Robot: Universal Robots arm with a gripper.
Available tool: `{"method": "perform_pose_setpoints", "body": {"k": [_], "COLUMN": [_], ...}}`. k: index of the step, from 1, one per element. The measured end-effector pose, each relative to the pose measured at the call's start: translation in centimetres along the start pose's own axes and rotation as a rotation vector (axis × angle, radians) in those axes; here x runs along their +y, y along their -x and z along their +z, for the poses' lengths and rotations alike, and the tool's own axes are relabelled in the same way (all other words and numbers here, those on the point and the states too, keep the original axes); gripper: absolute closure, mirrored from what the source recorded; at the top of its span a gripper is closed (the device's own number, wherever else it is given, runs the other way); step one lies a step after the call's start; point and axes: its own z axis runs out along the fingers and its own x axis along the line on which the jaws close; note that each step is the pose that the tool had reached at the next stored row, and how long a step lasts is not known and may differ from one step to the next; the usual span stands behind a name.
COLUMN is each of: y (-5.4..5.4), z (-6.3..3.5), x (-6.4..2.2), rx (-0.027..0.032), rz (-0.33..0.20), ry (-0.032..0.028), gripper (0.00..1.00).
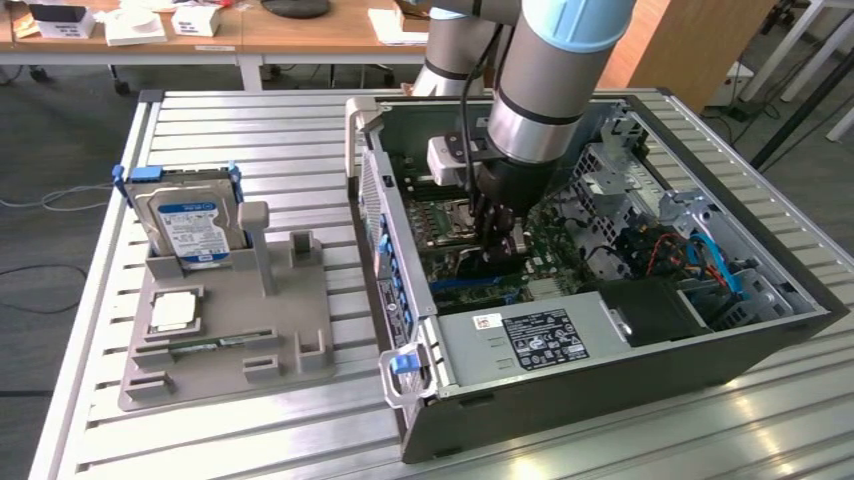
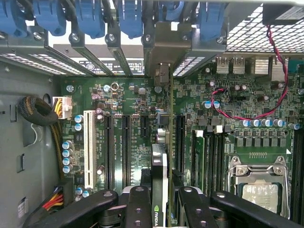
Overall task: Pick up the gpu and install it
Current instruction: 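Insert the gpu into the slot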
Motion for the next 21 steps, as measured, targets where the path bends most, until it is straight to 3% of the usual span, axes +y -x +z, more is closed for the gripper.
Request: {"method": "perform_pose_setpoints", "body": {"k": [21], "y": [0.02], "z": [0.16], "x": [0.08], "rx": [0.0001], "rz": [0.000], "ry": [0.0001], "gripper": [0.73]}}
